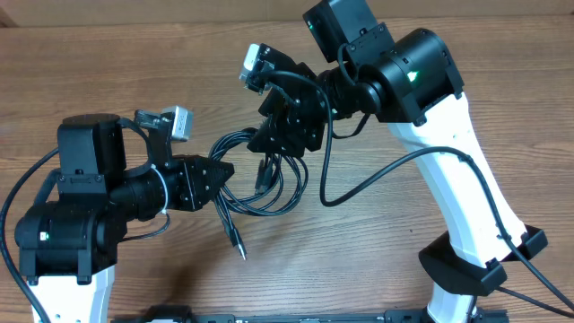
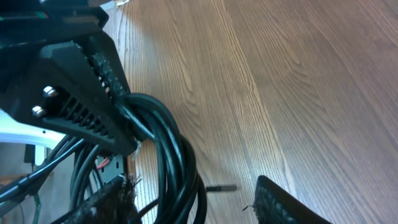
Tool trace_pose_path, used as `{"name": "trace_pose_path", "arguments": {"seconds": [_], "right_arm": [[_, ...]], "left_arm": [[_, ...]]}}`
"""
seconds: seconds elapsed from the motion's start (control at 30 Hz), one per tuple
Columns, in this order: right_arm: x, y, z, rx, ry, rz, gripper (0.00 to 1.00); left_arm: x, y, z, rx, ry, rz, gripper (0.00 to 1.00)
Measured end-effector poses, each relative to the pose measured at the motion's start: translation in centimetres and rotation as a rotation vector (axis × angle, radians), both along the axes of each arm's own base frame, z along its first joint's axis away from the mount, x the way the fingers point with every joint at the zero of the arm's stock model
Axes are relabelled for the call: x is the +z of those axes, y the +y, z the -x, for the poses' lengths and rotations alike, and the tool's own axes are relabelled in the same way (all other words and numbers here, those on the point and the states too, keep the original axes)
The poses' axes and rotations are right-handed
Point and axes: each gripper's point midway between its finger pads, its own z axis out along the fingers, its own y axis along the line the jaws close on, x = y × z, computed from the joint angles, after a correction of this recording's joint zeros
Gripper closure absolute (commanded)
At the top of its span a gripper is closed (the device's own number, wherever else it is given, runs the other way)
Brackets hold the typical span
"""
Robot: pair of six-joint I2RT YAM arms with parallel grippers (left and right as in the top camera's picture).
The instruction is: Untangle cables
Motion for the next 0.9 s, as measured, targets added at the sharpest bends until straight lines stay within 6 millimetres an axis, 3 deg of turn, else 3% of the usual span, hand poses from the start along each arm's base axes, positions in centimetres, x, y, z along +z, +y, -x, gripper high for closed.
{"name": "trace_pose_path", "arguments": {"seconds": [0.13,0.2,0.4,0.53,0.9], "right_arm": [[0.1,0.1,0.2,0.011,0.003,-0.010,0.63],[0.2,0.2,0.2,0.019,-0.001,-0.017,0.78],[0.3,0.4,0.3,0.024,0.017,-0.028,0.78],[0.2,0.4,0.4,0.026,0.021,-0.029,0.96],[0.1,1.2,-0.6,-0.012,0.065,-0.056,0.96]], "left_arm": [[0.4,-0.3,0.0,-0.002,0.004,0.031,0.96],[0.6,-0.4,0.0,-0.003,0.004,0.041,0.96],[0.8,-0.6,0.0,-0.001,0.012,0.059,0.96],[0.9,-0.6,-0.2,-0.002,0.002,0.060,0.96],[1.1,-0.5,-0.4,0.003,-0.005,0.068,0.89]]}}
